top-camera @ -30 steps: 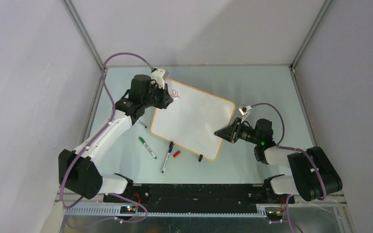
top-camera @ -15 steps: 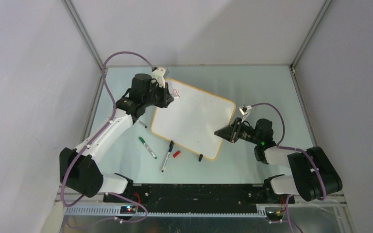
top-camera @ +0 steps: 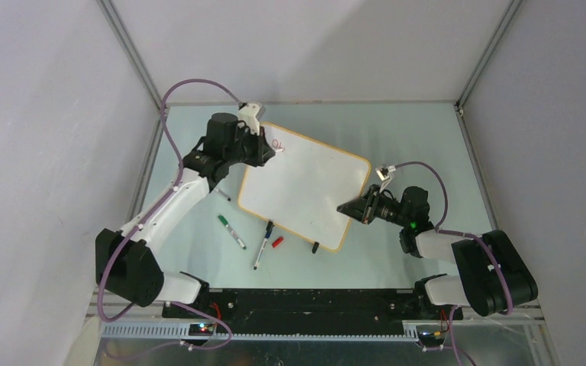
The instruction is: Write a sentence on the whiteboard
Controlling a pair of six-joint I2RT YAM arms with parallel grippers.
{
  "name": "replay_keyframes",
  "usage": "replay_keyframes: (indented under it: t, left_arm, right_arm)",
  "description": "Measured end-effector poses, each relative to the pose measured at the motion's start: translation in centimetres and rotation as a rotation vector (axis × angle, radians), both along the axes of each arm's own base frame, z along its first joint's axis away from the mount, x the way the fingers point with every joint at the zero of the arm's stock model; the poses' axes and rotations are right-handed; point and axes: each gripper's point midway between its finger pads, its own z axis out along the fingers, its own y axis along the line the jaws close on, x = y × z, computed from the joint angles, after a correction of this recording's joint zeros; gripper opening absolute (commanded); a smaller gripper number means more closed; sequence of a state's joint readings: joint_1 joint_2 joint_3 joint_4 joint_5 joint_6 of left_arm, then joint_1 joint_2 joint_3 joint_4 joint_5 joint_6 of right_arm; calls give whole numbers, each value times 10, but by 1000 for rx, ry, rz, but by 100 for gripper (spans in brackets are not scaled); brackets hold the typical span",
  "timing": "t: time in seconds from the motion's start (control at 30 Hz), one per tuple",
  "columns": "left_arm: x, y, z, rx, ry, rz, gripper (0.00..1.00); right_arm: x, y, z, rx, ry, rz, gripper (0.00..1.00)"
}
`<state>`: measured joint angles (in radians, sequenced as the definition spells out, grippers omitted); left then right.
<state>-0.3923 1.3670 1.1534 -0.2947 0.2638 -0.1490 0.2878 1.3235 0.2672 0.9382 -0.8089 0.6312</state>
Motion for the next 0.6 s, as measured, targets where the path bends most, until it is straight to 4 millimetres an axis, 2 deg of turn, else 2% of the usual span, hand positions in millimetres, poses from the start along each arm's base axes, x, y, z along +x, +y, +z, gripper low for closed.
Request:
replay_keyframes:
  t: [0.6]
  left_arm:
    - [4,-6,5,-41,-3,-8,0]
  right_arm:
    - [0,0,0,0,0,0,6]
